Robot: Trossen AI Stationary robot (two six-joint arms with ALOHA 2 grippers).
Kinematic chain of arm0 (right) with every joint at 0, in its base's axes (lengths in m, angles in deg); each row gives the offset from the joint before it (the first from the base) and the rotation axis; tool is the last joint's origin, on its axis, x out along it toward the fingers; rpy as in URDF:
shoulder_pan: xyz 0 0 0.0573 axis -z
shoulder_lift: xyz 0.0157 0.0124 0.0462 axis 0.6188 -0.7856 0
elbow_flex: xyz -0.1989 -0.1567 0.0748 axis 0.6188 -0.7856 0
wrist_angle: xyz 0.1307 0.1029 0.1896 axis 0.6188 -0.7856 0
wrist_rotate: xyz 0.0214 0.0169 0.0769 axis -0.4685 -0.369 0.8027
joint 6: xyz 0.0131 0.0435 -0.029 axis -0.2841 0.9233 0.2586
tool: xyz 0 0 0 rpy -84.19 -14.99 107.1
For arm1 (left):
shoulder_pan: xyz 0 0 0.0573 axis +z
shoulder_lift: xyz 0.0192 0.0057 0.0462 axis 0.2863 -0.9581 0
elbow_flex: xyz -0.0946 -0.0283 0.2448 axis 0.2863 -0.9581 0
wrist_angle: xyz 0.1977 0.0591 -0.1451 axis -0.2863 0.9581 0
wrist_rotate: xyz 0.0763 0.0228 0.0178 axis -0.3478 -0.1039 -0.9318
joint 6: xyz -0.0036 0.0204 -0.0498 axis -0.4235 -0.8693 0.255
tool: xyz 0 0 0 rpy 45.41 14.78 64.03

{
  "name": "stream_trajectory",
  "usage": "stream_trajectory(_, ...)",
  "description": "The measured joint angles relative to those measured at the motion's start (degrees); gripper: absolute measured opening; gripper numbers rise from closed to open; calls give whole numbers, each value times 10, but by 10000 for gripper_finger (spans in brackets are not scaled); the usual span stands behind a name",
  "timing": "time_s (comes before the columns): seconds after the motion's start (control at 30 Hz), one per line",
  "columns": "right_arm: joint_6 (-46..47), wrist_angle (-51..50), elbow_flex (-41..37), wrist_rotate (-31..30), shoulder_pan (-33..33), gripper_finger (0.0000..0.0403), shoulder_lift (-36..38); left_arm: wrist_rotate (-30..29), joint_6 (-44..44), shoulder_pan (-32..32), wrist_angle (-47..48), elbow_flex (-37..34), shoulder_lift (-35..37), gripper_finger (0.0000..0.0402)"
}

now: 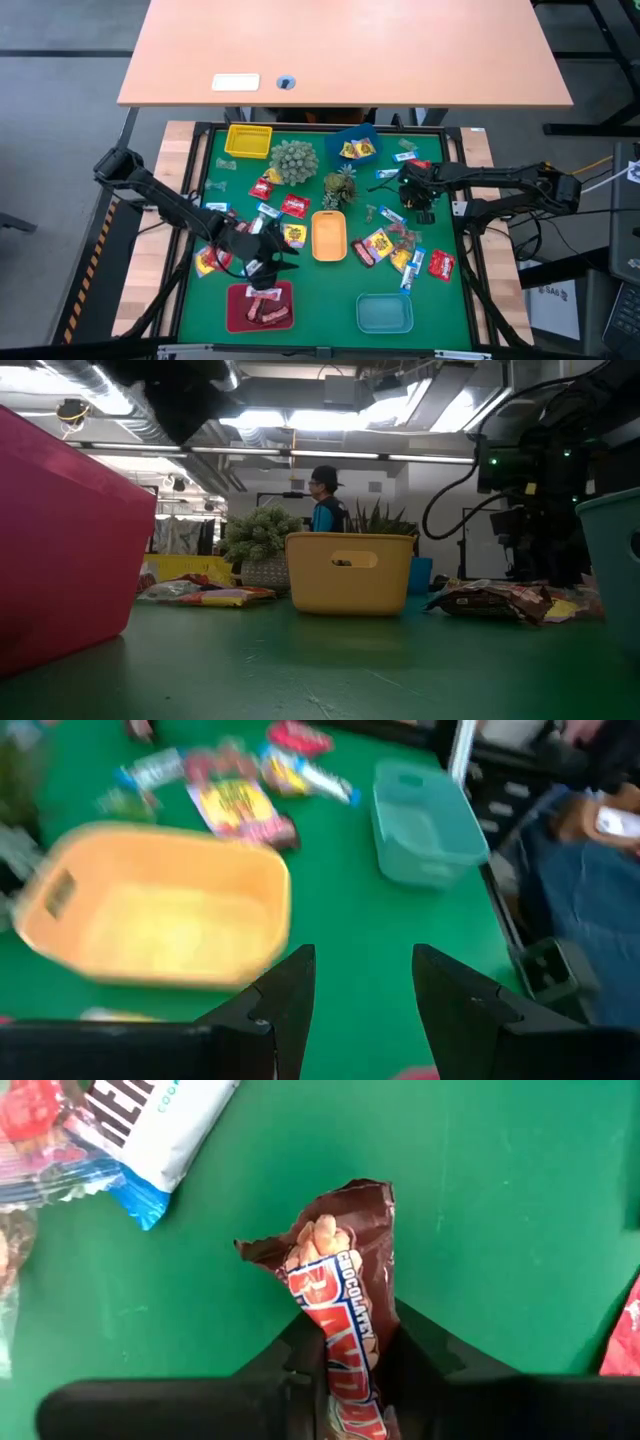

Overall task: Sort candy
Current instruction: Put the brown chocolate bar into the red bin

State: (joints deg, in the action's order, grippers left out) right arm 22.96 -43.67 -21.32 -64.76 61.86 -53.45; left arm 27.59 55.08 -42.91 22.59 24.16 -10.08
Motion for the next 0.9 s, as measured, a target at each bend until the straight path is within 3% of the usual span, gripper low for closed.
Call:
stream_trajectory(0.27, 20, -25, 48, 55, 0, 72, 2, -45, -83, 26, -61, 0, 0, 155)
stream_trajectory(0.47, 40, -60, 108, 144, 0, 72, 2, -53, -165, 40, -92, 0, 0, 155)
stream_trajectory(0.67, 169, -51, 190, 257, 0, 72, 2, -58, -279, 61, -166, 0, 0, 155)
stream_trajectory(0.9, 291, 87, 214, 326, -67, 72, 3, -52, -389, 81, -229, 0, 0, 155)
